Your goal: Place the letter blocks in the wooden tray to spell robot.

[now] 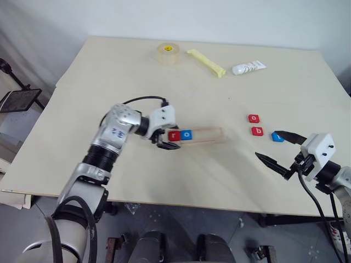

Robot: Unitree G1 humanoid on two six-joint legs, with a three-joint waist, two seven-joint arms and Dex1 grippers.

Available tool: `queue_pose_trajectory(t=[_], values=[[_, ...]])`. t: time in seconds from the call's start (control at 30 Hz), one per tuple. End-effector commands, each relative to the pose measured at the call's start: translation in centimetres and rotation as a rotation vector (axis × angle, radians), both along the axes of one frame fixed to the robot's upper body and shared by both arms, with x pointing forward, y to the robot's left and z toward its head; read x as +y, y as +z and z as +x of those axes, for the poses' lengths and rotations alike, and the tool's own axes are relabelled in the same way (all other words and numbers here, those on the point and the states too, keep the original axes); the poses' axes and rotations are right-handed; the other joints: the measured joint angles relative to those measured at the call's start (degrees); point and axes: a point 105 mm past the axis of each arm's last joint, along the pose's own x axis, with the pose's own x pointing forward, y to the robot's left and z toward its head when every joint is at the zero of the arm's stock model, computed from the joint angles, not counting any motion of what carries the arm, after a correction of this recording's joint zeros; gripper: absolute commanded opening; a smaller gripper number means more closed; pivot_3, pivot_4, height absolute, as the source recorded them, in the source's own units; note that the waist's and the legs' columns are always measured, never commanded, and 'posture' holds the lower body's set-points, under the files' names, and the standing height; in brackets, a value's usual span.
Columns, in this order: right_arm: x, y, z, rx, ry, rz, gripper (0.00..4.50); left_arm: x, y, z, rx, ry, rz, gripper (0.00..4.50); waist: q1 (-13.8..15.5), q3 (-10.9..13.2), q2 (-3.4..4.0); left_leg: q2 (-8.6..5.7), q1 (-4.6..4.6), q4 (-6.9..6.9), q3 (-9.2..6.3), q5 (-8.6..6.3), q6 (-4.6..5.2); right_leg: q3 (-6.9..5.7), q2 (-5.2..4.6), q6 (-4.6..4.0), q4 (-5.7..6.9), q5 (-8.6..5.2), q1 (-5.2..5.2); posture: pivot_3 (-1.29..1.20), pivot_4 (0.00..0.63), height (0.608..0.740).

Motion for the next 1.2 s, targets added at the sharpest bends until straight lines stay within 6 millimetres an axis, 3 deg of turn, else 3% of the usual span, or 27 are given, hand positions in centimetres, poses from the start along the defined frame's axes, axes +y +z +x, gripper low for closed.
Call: queue_pose_trajectory(t=[0.03,0.33,0.43,0.8,0.9,0.97,1.2], values=[[-1.4,0.6,-1.2,-0.024,-0.029,-0.013,4.50,-1.7,-0.3,-0.7,-0.022,-0.023,0.025,3.41,0.02,0.00,0.00,0.00,-0.01,0.00,0.00,0.00,0.00,0.00,0.00,0.00,-0.01,0.00,0.00,0.00,0.150,0.740],[-3.2,-1.0,-4.4,0.106,-0.011,-0.035,4.50,-3.8,-1.6,-2.3,-0.012,-0.067,0.055,3.41,-0.02,-0.01,0.02,0.07,0.06,0.00,0.17,0.00,0.00,0.12,0.04,0.00,-0.11,0.00,0.03,0.00,0.150,0.740],[-4.2,-0.9,-4.5,0.083,-0.057,-0.047,4.50,-4.5,-2.1,-3.1,-0.009,-0.089,0.069,3.41,0.03,-0.01,0.01,0.04,0.06,0.02,0.13,-0.01,0.03,0.12,0.03,0.00,-0.21,0.00,0.12,0.00,0.150,0.740],[-3.8,-1.0,-4.6,0.069,-0.068,-0.036,4.50,-5.2,-2.3,-3.2,-0.009,-0.057,0.072,3.41,0.02,-0.01,0.03,0.08,0.17,0.02,0.02,-0.01,0.02,0.00,0.07,0.01,-0.62,-0.01,0.46,0.00,0.150,0.740],[-3.6,-0.9,-4.5,0.068,-0.068,-0.038,4.50,-5.1,-1.2,-3.1,-0.048,-0.075,0.041,4.44,0.04,-0.01,0.03,0.07,0.16,0.02,0.01,-0.01,0.02,-0.01,0.07,0.01,-0.62,-0.01,0.47,0.00,0.150,0.740],[-3.7,-0.8,-4.6,0.069,-0.070,-0.041,4.50,-5.2,0.1,-2.9,-0.073,-0.075,-0.007,4.49,0.02,-0.01,0.03,0.08,0.16,0.02,0.01,-0.01,0.02,-0.01,0.07,0.01,-0.62,-0.01,0.47,0.00,0.150,0.740],[-4.2,0.2,-4.4,0.060,-0.091,-0.047,4.50,-2.4,5.0,-2.5,-0.156,-0.082,-0.177,4.49,-0.08,-0.02,0.04,0.07,0.21,0.02,-0.01,-0.01,0.02,-0.03,0.07,0.01,-0.62,-0.01,0.52,0.00,0.150,0.740]])
